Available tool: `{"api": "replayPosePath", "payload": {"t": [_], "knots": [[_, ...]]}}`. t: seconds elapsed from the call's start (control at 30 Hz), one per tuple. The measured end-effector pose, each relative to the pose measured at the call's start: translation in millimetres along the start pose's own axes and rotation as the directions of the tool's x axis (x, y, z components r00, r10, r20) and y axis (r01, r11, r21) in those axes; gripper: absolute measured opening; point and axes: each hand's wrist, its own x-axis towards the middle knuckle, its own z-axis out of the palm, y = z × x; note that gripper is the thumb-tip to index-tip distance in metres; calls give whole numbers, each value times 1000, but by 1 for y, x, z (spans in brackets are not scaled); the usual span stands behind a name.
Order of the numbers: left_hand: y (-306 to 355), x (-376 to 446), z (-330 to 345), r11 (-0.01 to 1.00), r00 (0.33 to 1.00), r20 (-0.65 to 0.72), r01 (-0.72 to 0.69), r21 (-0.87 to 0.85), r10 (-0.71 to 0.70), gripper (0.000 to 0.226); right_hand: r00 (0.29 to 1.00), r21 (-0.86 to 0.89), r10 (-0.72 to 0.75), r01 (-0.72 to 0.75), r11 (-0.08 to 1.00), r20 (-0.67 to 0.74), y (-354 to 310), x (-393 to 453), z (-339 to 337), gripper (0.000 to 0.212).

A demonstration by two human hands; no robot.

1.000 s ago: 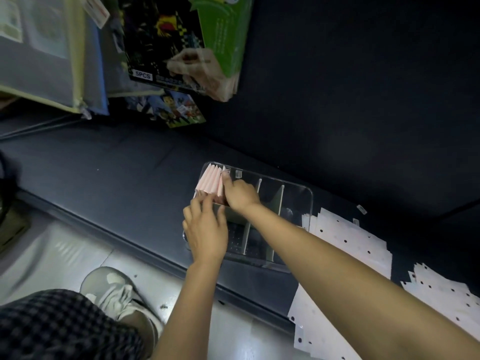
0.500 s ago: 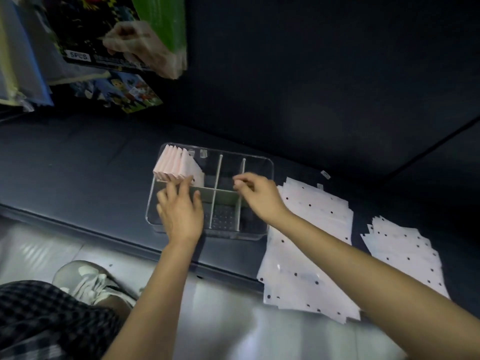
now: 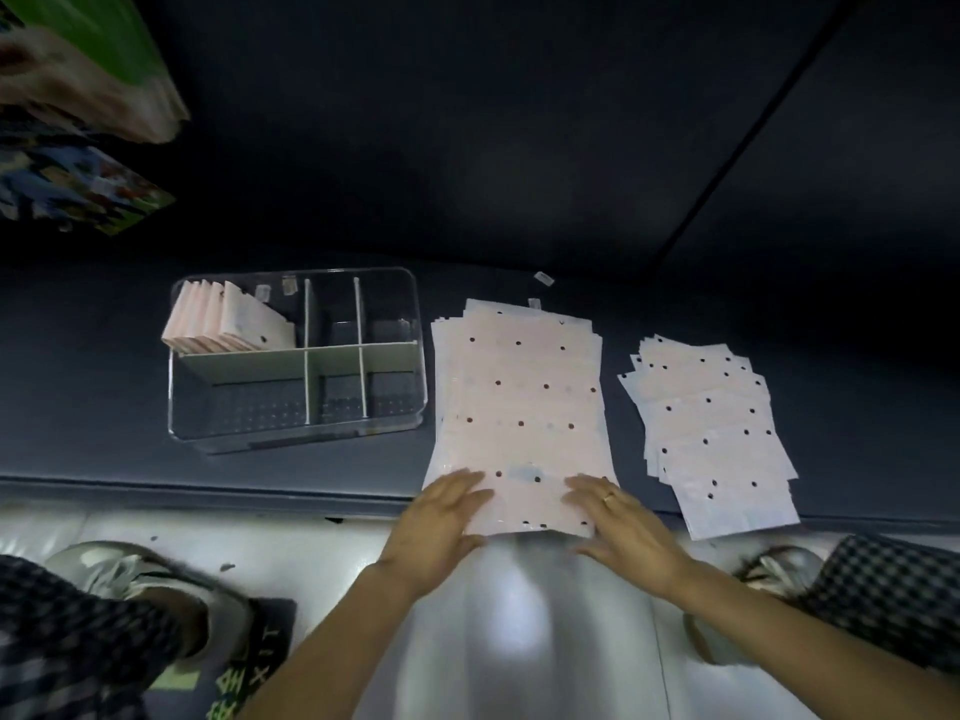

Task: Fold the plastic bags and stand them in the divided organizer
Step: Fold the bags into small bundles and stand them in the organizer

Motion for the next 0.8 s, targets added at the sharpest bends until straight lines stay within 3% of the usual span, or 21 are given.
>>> {"api": "replayPosePath", "payload": {"t": [0.13,0.33,0.47,0.63,0.7,0.8], "knots": [[3,-2,-1,999,998,-51,32,-14,-32,44,991,148,-6,26,989,-137,5,-2,-2,18],[14,-2,-5,998,993,-107,57,29,-54,35,998,280,40,-50,959,41,15,5,-21,19],[22,-1,-8,997,987,-143,65,-50,-72,38,982,500,182,-178,848,42,9,7,-34,9],[32,6,-26,952,940,-277,121,-281,-202,13,987,657,132,-158,737,90,8,6,-56,11],[33,8,-35,915,941,-236,139,-379,-241,10,989,621,73,-136,772,126,12,7,-65,13],[31,10,-44,874,958,-119,181,-451,-261,17,982,381,23,-95,920,189,23,8,-70,17]]}}
